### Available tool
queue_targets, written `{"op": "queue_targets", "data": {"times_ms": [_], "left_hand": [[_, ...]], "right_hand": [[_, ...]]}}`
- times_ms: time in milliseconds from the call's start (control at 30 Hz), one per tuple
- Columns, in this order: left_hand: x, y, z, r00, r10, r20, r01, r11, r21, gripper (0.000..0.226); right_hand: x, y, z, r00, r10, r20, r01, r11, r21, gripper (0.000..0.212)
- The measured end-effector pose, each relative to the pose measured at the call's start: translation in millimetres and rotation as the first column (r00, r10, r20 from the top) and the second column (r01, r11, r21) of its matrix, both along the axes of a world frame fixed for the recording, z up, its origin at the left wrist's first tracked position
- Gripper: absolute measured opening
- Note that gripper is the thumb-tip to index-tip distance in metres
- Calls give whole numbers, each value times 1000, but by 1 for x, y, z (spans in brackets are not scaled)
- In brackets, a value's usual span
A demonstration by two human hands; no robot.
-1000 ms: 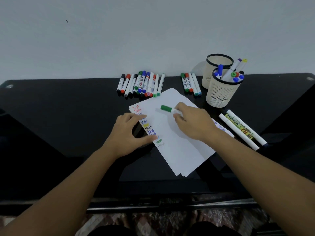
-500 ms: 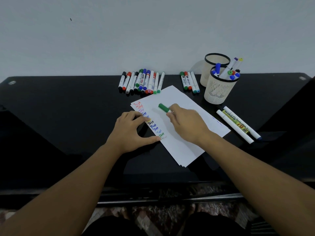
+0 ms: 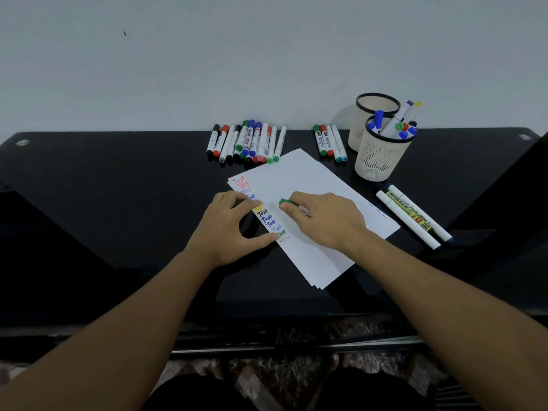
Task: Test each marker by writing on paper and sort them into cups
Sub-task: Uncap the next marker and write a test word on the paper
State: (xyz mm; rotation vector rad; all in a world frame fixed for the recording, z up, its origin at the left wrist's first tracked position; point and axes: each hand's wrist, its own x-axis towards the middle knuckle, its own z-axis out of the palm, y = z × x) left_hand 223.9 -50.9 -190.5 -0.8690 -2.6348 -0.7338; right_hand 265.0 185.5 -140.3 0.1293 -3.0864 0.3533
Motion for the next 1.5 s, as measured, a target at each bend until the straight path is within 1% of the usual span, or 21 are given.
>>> {"op": "queue_targets", "data": {"times_ms": [167, 233, 300, 367, 400, 500, 600, 733, 800, 867, 1000, 1100, 1167, 1300, 1433, 1500], "left_hand": [[2, 1, 2, 997, -19, -79, 19, 1000, 3, 70], [2, 1, 1, 997, -19, -78, 19, 1000, -3, 68], [1, 1, -1, 997, -20, -71, 20, 1000, -10, 66], [0, 1, -2, 999, -13, -42, 12, 1000, -19, 67], [0, 1, -2, 1000, -6, -24, 6, 1000, -20, 68], [-1, 0, -3, 1000, -9, -21, 9, 1000, -12, 66], [-3, 0, -3, 1000, -12, -28, 11, 1000, -9, 65], [-3, 0, -4, 999, -4, -32, 4, 1000, -10, 67], [-2, 0, -3, 999, -6, -38, 6, 1000, -5, 67], [-2, 0, -3, 999, -7, -39, 7, 1000, 0, 66], [1, 1, 1, 1000, 0, -19, 0, 1000, 7, 73], [7, 2, 6, 1000, -8, 6, 8, 999, 44, 75], [9, 2, 9, 1000, -17, -14, 18, 999, 46, 69], [9, 3, 5, 988, -74, -136, 74, 997, -6, 47], [5, 1, 1, 972, -109, -206, 105, 994, -31, 39], [4, 1, -1, 970, -122, -209, 117, 992, -37, 36]], "right_hand": [[1, -4, 1, 1000, -9, 12, 8, 999, 53, 47], [1, -6, 2, 1000, 14, -2, -14, 997, 74, 46], [0, -7, 1, 996, 89, -12, -88, 993, 78, 42], [-1, -9, -1, 989, 145, 8, -145, 989, 35, 36], [-2, -9, -2, 989, 146, 11, -146, 989, 21, 34], [-3, -8, -1, 996, 85, -11, -84, 994, 63, 33], [-3, -7, -1, 1000, 20, 17, -21, 997, 69, 40], [-1, -5, -5, 999, 5, 36, -8, 998, 63, 43], [-2, -4, -6, 1000, 27, 5, -28, 996, 90, 42], [-3, -4, -6, 996, 84, -5, -83, 991, 103, 38], [-5, -5, -5, 986, 168, -19, -166, 984, 68, 33], [-7, -7, -3, 980, 201, 8, -201, 976, 83, 34], [-7, -8, -2, 975, 222, 25, -223, 967, 123, 34], [-4, -13, -1, 965, 262, -26, -250, 944, 214, 34], [-6, -15, -1, 953, 298, -65, -270, 924, 272, 34], [-7, -15, -1, 947, 312, -77, -278, 917, 287, 35]]}}
